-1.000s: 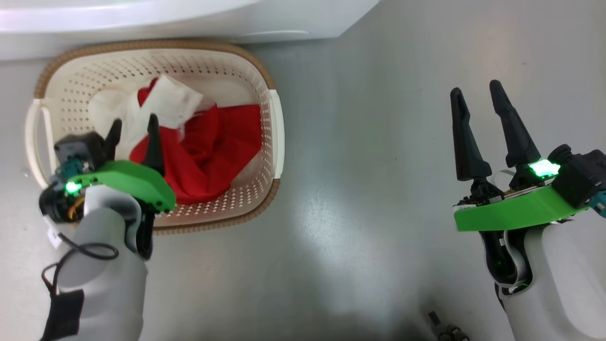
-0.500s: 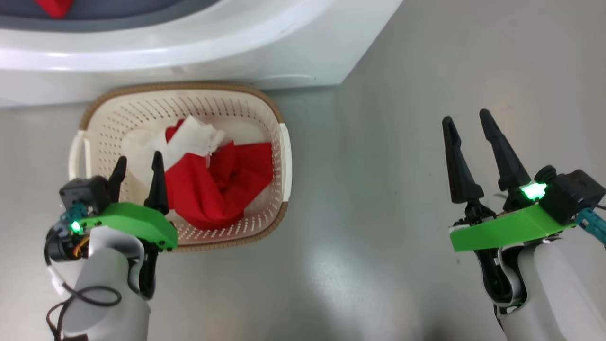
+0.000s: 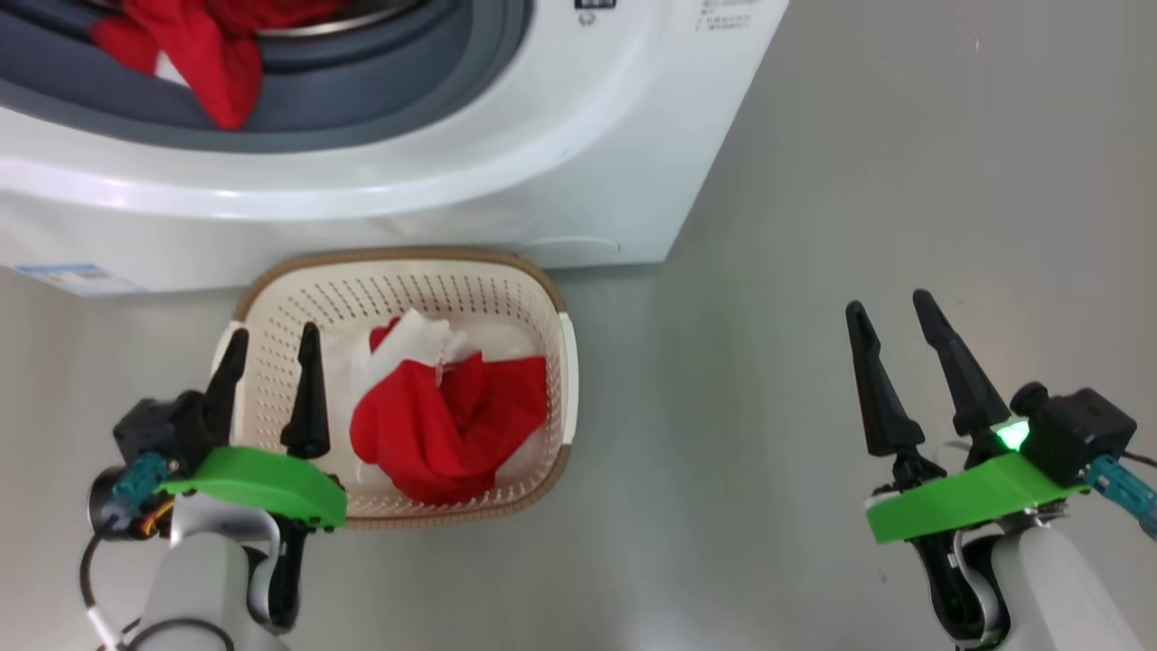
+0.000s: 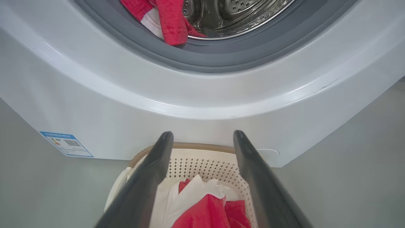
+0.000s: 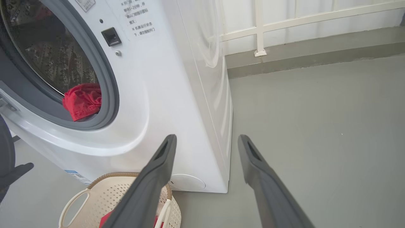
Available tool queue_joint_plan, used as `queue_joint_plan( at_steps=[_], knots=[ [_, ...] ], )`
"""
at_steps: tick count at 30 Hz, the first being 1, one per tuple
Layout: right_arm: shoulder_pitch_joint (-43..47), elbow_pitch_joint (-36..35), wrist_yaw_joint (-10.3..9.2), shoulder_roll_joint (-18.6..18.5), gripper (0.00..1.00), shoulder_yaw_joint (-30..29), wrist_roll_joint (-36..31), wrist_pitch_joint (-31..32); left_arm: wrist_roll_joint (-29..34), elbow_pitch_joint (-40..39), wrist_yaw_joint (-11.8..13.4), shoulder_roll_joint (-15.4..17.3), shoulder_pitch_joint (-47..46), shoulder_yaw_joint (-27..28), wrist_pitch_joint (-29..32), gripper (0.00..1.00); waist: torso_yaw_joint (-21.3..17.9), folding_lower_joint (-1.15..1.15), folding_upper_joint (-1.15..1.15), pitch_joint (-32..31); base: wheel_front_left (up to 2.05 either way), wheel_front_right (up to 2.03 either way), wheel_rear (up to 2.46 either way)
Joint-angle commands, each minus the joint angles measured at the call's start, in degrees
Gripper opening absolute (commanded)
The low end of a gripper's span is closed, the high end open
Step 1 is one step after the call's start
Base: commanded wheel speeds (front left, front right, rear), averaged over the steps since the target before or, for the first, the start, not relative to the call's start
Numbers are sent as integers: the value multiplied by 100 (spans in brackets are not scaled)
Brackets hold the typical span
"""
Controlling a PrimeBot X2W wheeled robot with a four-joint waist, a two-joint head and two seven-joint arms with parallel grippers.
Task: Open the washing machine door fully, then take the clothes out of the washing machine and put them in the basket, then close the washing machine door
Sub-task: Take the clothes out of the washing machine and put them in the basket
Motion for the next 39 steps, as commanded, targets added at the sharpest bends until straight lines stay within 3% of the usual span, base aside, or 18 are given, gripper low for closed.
queue_joint_plan(
  at_steps=[1, 25, 39],
  knots=[
    [196, -111, 43, -60, 100, 62, -48, -36, -48, -365, -27, 161, 294, 142, -29, 100, 102, 0, 0, -386, 0, 0, 0],
    [979, -138, 43, -88, 100, -111, -62, -36, 65, -2427, -23, 161, 1899, 215, -29, 100, 163, 0, 0, -1166, 0, 0, 0],
    [1218, -140, 43, -80, 100, -153, -72, -36, -85, -3012, 291, 161, 2511, 52, -29, 100, 152, 0, 0, -1285, 0, 0, 0]
  ],
)
